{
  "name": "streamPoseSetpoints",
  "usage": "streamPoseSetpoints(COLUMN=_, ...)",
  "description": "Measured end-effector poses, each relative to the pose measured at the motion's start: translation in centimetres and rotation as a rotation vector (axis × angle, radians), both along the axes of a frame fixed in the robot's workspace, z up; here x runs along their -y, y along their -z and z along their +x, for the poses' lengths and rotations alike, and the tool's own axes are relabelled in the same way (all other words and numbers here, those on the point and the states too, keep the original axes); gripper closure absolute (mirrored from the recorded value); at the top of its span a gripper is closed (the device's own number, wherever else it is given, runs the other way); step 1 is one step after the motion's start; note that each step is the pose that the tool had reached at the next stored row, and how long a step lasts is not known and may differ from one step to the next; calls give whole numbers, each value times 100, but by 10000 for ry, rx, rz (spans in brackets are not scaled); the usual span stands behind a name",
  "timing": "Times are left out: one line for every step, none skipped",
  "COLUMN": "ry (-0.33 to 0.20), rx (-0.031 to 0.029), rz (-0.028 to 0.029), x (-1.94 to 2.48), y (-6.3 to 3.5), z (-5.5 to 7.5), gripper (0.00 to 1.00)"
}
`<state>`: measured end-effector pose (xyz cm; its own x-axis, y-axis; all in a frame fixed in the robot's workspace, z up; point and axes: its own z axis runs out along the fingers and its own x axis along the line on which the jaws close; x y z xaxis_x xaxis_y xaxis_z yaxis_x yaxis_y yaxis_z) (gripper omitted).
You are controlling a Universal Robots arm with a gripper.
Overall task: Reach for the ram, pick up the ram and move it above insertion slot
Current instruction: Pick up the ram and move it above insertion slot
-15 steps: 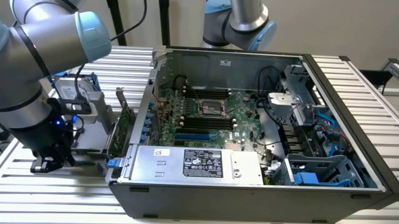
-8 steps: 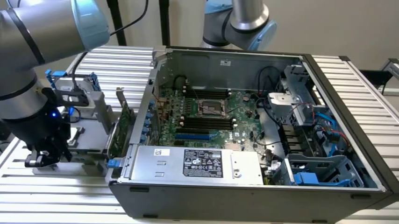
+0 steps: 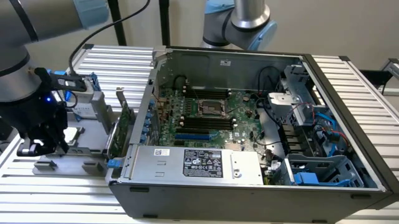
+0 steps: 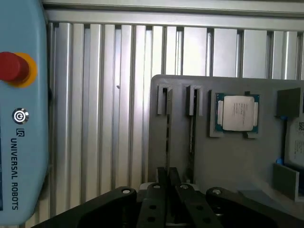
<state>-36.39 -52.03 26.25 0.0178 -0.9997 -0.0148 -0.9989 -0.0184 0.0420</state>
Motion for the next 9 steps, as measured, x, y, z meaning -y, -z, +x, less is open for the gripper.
streamPoseSetpoints(ry=-5, rx=0, rz=0, x=-1, y=-45, z=16, gripper=86)
streamPoseSetpoints(ry=-12, rx=0, rz=1, x=-1, y=-93, z=33, gripper=86)
streamPoseSetpoints(ry=-18, rx=0, rz=0, x=-1, y=-138, z=50, gripper=86)
streamPoseSetpoints(ry=-24, rx=-1, rz=0, x=-1, y=-183, z=67, gripper=86)
streamPoseSetpoints(ry=-31, rx=0, rz=1, x=-1, y=-228, z=85, gripper=86)
streamPoseSetpoints(ry=-38, rx=0, rz=1, x=-1, y=-272, z=103, gripper=86)
streamPoseSetpoints(ry=-45, rx=-1, rz=-1, x=-1, y=-318, z=121, gripper=86)
streamPoseSetpoints(ry=-52, rx=-1, rz=0, x=-1, y=-363, z=139, gripper=86)
streamPoseSetpoints(ry=-59, rx=0, rz=0, x=-1, y=-410, z=159, gripper=86)
